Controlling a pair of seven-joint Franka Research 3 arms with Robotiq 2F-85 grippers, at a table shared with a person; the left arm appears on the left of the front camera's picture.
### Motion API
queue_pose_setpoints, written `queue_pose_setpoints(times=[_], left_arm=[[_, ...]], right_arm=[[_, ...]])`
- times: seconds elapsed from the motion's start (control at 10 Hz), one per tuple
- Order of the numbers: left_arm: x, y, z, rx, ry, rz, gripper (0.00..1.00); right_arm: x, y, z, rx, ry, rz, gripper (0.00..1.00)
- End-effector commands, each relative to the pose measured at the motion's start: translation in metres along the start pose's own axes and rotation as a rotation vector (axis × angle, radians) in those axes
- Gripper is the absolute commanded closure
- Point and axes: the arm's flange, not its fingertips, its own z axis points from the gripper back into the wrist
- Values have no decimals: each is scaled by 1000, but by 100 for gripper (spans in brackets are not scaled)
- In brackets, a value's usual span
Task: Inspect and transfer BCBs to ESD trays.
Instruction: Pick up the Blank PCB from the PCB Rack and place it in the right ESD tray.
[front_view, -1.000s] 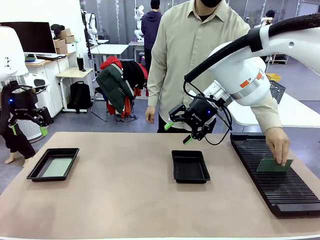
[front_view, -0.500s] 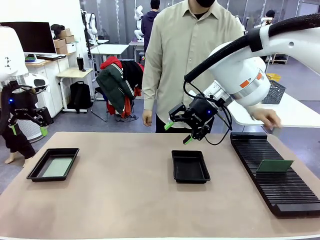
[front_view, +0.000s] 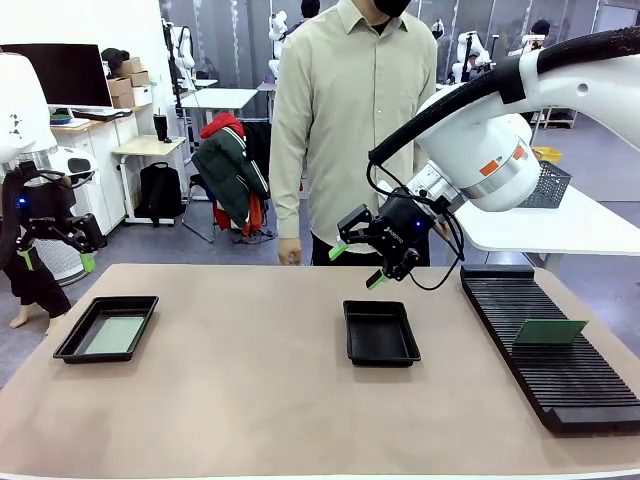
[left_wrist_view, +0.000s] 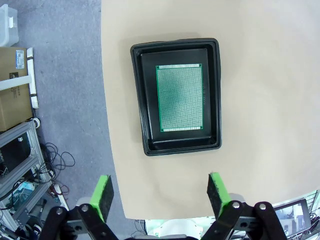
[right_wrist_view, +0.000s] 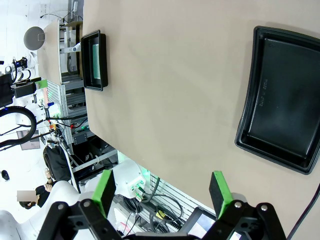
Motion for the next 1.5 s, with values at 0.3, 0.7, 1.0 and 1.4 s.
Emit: queue_pose_setpoints(times=[0.3,0.7,1.0,1.4], left_arm=[[-1,0,-4,0,-5,-4,0],[-1,0,-4,0,-5,-4,0],[-1,0,-4,0,-5,-4,0],[-1,0,-4,0,-5,-4,0]], right_arm=[[-15,-4,40,-65,50,166,0],[-42,-7,143,-176,108,493,0],[-64,-21,227,-264,179,780,0],[-95,-46,314,-360,273,1119,0]])
